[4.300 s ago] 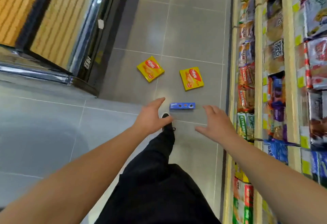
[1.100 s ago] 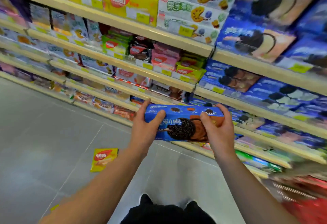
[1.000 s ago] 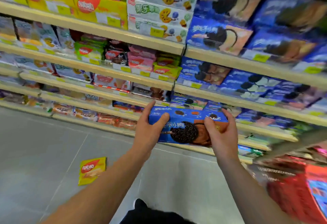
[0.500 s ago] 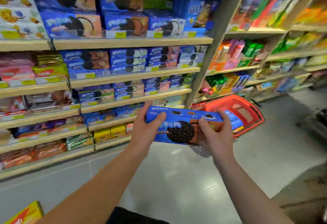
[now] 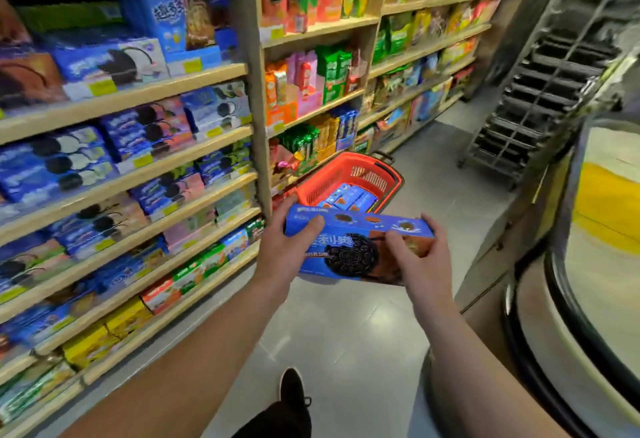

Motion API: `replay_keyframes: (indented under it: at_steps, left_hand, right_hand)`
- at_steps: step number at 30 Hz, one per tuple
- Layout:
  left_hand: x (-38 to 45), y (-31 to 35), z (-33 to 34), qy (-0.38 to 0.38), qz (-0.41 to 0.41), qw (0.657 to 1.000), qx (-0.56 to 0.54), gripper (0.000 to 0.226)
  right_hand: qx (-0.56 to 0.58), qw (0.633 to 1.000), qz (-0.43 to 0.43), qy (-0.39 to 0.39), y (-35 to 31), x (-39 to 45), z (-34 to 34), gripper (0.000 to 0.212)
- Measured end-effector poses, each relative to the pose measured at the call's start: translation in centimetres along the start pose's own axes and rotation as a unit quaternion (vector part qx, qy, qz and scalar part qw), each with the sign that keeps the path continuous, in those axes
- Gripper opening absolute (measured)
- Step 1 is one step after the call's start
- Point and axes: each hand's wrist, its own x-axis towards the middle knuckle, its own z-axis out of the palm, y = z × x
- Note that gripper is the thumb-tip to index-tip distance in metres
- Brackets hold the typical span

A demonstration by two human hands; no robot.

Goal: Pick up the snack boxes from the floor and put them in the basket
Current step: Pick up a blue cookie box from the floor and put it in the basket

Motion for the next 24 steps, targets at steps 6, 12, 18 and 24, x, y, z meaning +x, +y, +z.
replay_keyframes:
  at_steps: [6,12,18,24]
  left_hand:
    - [9.1,-1.1,6.4,-0.057,-0.002,0.998,0.019,0.057]
    - [18.1,-0.9,10.1,-0.079,-0.001,0.995,0.06,0.056]
    - [26.6,-1.3,12.1,-0.126,-0.049,0.988,0.067,0.052]
    - [33.9,-2.7,13.4,-0.129,-0.091,0.985,0.074,0.056]
  right_hand:
    - [-0.009,0.998,0.021,0.052,2.2,8.8,-0.5,0.066]
    - [-0.027,0.996,0.045,0.073,2.9,16.9,1.7,0.066]
    - [-0.039,0.991,0.096,0.09,4.6,23.7,4.7,0.066]
    - [-0.043,0.987,0.137,0.073,6.6,30.3,8.1,0.071]
